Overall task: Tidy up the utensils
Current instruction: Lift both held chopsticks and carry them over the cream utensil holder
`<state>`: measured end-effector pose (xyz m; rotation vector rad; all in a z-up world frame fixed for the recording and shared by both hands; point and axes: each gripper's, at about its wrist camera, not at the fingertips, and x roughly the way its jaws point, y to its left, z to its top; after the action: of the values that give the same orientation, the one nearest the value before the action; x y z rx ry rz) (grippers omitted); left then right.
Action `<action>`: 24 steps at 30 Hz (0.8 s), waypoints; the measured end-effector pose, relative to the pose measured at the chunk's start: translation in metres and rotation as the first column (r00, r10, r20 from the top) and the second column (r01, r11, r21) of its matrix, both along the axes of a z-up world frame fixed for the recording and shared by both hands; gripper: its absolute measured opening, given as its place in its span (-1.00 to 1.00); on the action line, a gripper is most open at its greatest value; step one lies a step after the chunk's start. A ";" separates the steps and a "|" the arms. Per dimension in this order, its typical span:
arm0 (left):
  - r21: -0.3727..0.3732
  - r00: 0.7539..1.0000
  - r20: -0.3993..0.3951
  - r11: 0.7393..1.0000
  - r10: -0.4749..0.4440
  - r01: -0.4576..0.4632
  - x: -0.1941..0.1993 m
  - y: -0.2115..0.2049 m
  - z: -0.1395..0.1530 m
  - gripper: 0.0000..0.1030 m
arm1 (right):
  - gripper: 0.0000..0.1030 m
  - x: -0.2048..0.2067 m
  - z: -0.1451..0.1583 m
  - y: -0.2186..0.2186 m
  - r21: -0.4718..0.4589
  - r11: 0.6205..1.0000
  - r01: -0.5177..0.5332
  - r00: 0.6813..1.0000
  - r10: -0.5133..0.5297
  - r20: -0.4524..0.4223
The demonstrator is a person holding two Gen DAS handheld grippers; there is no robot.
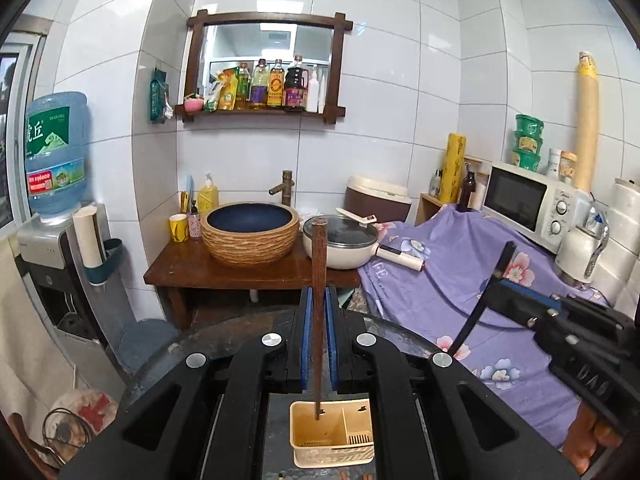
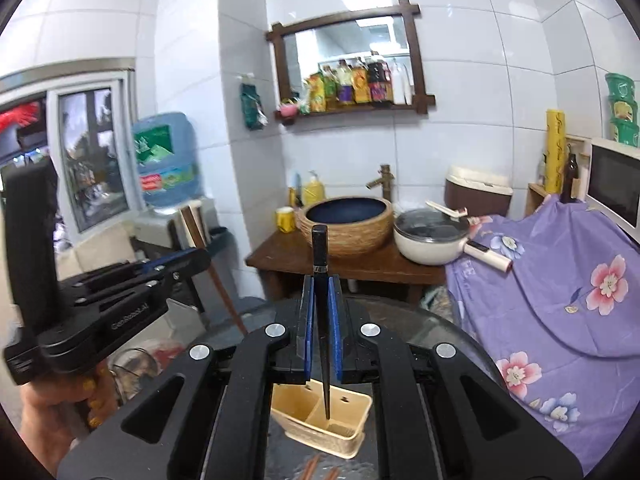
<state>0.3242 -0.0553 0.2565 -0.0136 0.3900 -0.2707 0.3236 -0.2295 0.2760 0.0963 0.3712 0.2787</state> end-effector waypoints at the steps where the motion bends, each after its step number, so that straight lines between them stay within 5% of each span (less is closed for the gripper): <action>1: 0.004 1.000 -0.009 1.000 0.004 -0.004 0.004 -0.003 -0.007 -0.87 | -0.84 0.005 -0.007 0.000 0.004 1.000 0.007 1.000 -0.007 -0.009; 14: 0.029 0.984 -0.175 0.999 0.040 -0.035 0.033 -0.003 -0.117 -0.87 | -0.84 0.046 -0.121 -0.003 0.023 0.999 0.047 0.982 -0.042 -0.183; 24: 0.027 0.971 -0.235 0.999 0.046 -0.041 0.040 0.000 -0.147 -0.87 | -0.84 0.050 -0.135 -0.008 0.008 0.997 0.072 0.980 -0.069 -0.187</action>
<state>0.3641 -0.0556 0.1099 -0.0331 0.6278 -0.2223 0.3734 -0.2374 0.1411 0.1503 0.5506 0.2029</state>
